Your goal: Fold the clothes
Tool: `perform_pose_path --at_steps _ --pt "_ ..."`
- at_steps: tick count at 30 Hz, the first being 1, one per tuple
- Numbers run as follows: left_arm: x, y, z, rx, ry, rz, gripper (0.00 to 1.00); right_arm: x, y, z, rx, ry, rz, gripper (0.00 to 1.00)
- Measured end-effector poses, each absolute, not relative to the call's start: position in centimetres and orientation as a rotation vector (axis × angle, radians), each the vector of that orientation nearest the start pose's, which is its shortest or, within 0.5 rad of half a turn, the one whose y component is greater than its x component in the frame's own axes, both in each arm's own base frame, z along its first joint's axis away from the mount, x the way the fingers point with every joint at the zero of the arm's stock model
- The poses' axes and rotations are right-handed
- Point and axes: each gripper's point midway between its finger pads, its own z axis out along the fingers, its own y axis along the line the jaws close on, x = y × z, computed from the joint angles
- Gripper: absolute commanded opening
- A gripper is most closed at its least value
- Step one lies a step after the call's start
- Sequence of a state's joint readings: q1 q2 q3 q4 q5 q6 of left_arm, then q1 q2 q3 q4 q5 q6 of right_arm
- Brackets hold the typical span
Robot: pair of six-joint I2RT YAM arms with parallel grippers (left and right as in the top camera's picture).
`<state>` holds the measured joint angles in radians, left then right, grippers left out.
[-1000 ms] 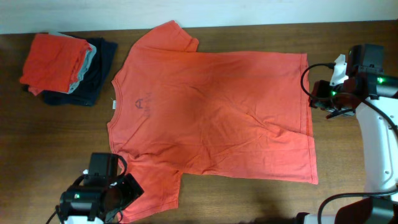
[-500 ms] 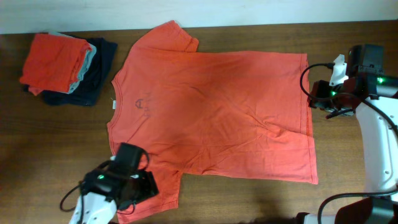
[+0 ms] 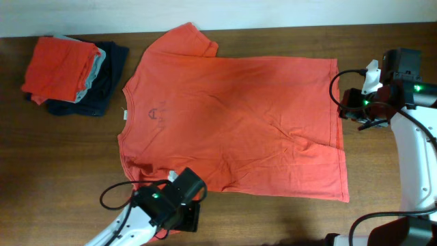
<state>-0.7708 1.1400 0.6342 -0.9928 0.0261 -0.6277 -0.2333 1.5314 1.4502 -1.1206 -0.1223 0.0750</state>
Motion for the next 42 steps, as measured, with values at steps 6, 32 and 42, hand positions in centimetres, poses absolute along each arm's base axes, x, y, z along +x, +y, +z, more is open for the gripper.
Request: perform_pose_path --at_steps 6,32,42 --pt "11.9 -13.7 3.1 0.354 3.086 -0.087 0.70 34.3 -6.0 18.9 0.393 2.733 0.128 0.56" --pt "16.2 -6.7 6.4 -0.548 3.117 0.240 0.99 34.4 -6.0 19.0 0.391 2.727 0.127 0.56" --pt "16.7 -2.2 6.5 -0.932 3.083 0.234 0.99 34.4 -6.0 19.0 0.391 2.727 0.127 0.56"
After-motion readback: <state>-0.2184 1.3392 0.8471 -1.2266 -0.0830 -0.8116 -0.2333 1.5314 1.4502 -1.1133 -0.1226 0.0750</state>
